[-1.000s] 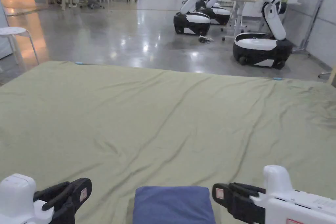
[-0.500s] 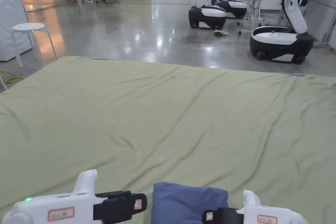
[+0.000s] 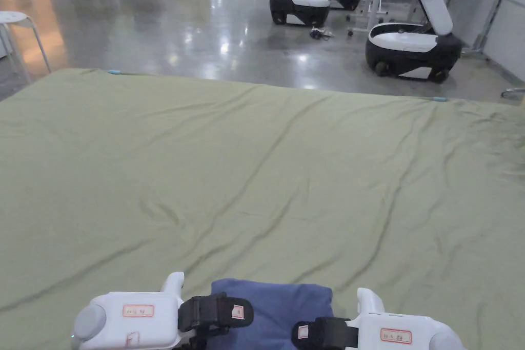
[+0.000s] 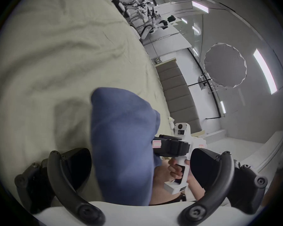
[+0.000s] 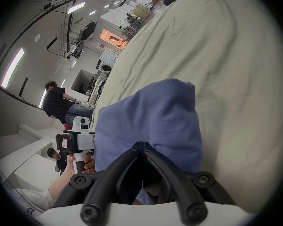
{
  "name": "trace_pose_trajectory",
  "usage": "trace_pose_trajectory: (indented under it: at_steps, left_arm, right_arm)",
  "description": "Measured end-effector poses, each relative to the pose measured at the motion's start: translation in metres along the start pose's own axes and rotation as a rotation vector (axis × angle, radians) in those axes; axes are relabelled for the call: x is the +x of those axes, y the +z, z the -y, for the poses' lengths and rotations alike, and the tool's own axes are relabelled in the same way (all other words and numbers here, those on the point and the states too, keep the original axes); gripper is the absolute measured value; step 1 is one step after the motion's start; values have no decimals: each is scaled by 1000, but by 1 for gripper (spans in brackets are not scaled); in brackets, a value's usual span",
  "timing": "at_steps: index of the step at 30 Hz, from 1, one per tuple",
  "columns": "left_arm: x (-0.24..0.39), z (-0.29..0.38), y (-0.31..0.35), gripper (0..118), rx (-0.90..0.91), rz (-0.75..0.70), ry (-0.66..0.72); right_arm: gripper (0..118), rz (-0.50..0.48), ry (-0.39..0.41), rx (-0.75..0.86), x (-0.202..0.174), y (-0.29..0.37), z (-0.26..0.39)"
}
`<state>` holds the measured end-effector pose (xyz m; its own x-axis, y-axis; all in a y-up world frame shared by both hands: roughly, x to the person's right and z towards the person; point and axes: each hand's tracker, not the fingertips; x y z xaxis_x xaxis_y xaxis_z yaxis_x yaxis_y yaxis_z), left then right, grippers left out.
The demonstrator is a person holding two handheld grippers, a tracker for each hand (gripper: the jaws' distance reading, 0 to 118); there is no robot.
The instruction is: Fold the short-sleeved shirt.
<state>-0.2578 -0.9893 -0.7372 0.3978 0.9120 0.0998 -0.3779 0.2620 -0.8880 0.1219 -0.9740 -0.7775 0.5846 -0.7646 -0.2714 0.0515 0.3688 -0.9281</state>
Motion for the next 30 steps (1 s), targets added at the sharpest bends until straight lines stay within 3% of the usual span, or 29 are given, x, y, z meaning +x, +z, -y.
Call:
trace_pose_trajectory:
  at_steps: [3, 6, 7, 8, 9, 10, 12, 21, 23, 24, 26, 28, 30]
  left_arm:
    - [2, -2, -20, 118, -20, 42, 84]
    - [7, -1, -22, 116, -11, -4, 42]
    - [6, -1, -20, 107, -13, -8, 36]
    - [5, -1, -15, 87, -11, -28, 32]
    - [-1, -1, -10, 51, 1, -141, 58]
    - [-9, -1, -4, 30, -3, -189, 87]
    - [-15, 3, -2, 30, -29, -51, 140]
    - [3, -1, 1, 30, -18, -109, 75]
    - [5, -3, 4, 30, -23, -124, 58]
    - [7, -5, 7, 30, -25, -134, 50]
    - [9, -7, 13, 30, -32, -158, 33]
    - [14, -8, 23, 30, -27, -185, 6]
    - [20, -9, 33, 30, -21, -207, -30]
  right_arm:
    - [0, -11, -10, 1, 2, -1, 0]
    - [0, -19, -20, 7, 6, -2, -1]
    - [0, -21, -23, 9, 6, -1, -1]
    - [0, -22, -27, 10, 8, -1, -1]
    - [0, -24, -29, 13, 8, -1, -1]
    - [0, -24, -31, 17, 9, -1, -1]
    - [0, -42, -38, 11, 8, -2, 0]
    - [0, -57, -14, 77, -5, 11, 1]
    - [0, -77, 41, 151, -21, 35, -3]
    - [0, -69, 113, 211, -37, 57, -2]
    - [0, 36, 338, 343, -71, 108, 7]
    - [0, 257, 589, 515, -104, 162, 31]
    - [0, 470, 733, 699, -129, 207, 65]
